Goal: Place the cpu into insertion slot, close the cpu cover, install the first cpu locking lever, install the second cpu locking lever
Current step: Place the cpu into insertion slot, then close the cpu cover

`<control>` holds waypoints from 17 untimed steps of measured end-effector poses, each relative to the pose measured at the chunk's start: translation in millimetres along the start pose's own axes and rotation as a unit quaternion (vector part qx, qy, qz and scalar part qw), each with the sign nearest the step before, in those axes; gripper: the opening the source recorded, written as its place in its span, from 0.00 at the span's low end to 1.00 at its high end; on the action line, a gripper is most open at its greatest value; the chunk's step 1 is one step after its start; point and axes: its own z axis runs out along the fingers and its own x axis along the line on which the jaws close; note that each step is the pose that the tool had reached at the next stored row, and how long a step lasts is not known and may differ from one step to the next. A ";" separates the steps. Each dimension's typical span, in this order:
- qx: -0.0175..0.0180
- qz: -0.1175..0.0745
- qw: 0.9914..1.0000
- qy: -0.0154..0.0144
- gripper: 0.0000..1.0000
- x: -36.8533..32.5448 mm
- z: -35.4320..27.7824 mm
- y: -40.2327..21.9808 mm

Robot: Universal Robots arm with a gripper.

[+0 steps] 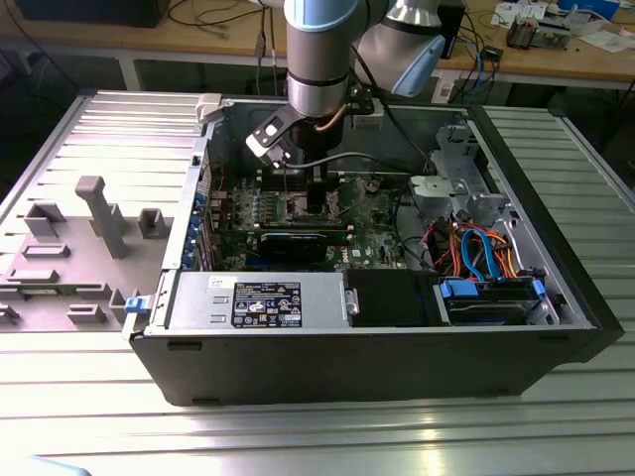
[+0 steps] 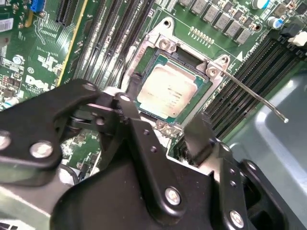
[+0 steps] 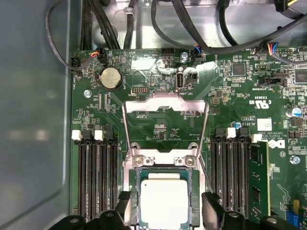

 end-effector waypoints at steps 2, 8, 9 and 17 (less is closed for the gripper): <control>0.000 0.000 1.000 0.000 0.54 0.0 0.0 0.0; 0.005 -0.001 1.000 0.000 0.11 0.0 -3.3 1.9; 0.006 -0.005 1.000 0.000 0.11 0.0 -3.3 2.2; 0.006 -0.013 1.000 0.000 0.11 0.1 -3.2 2.2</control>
